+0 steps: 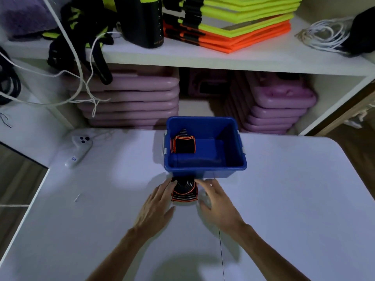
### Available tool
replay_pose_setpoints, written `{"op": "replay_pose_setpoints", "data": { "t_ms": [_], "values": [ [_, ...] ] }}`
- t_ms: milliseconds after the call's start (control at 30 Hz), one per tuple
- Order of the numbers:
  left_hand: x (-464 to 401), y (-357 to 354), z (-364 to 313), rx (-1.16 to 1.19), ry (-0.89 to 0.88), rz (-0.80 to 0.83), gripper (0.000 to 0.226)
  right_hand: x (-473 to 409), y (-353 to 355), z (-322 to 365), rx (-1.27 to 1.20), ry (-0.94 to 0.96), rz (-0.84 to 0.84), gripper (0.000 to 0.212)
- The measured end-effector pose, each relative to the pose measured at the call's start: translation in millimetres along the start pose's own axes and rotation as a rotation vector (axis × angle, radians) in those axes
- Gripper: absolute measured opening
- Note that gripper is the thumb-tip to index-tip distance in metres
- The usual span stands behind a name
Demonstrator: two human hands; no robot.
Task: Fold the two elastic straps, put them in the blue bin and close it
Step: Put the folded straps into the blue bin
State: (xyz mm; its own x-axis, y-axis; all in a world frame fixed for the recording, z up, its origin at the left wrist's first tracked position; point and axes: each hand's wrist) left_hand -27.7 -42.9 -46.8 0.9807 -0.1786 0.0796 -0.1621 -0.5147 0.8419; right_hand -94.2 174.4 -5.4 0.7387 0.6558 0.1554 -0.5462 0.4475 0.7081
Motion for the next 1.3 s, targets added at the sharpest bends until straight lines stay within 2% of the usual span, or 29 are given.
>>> {"op": "replay_pose_setpoints", "data": {
  "t_ms": [67,133,200,267,367,467,567,600,700,767,833,933,1133,1300],
  "values": [
    [-11,-5,-1,0.023,0.020,0.041,0.079,-2,-14,-9,0.053,-0.062,0.101,0.082],
    [-20,-7,-5,0.067,0.053,0.034,0.066,-9,-24,-14,0.142,-0.088,0.115,0.088],
    [-25,-7,-8,0.086,0.063,0.001,0.051,-15,-31,-14,0.170,-0.095,0.081,0.081],
    [-23,-7,-8,0.109,0.036,-0.015,0.048,-17,-34,-14,0.124,-0.094,0.034,0.068],
    [-11,-10,-11,0.131,-0.023,-0.033,0.052,-11,-36,-16,0.092,-0.033,-0.007,0.053],
    [4,-8,-19,0.162,-0.060,-0.047,0.054,3,-33,-13,0.066,0.042,0.004,0.044],
    [7,3,-31,0.155,-0.088,-0.067,0.054,14,-16,-3,0.023,0.061,-0.058,0.036],
    [5,11,-36,0.131,-0.090,-0.085,0.054,17,-7,1,-0.054,0.070,-0.053,0.034],
    [-3,42,-52,0.012,-0.161,-0.185,0.048,16,22,2,-0.046,0.125,-0.030,0.038],
    [-11,63,-54,-0.012,-0.210,-0.257,0.046,10,43,4,-0.021,0.120,-0.083,0.040],
    [-22,79,-49,-0.008,-0.175,-0.332,0.045,5,59,7,0.069,0.155,-0.124,0.041],
    [-42,93,-40,-0.004,-0.053,-0.386,0.042,-2,79,10,0.082,0.179,-0.134,0.039],
    [-96,93,-27,-0.001,0.167,-0.289,0.053,-33,109,8,0.067,0.186,-0.173,0.039],
    [-123,83,-14,0.045,0.275,-0.145,0.059,-77,123,-11,0.236,-0.040,-0.031,0.033]
  ]
}}
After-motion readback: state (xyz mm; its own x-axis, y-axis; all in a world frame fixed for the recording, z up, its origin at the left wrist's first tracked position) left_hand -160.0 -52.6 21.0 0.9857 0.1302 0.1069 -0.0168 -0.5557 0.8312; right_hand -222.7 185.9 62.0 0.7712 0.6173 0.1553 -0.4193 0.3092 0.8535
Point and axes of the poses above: each hand's wrist, its own x-axis away from the middle knuckle, its own y-axis out of the back of the hand, z = x × y, and after that the axes turned 12 degrees about z, right-handed
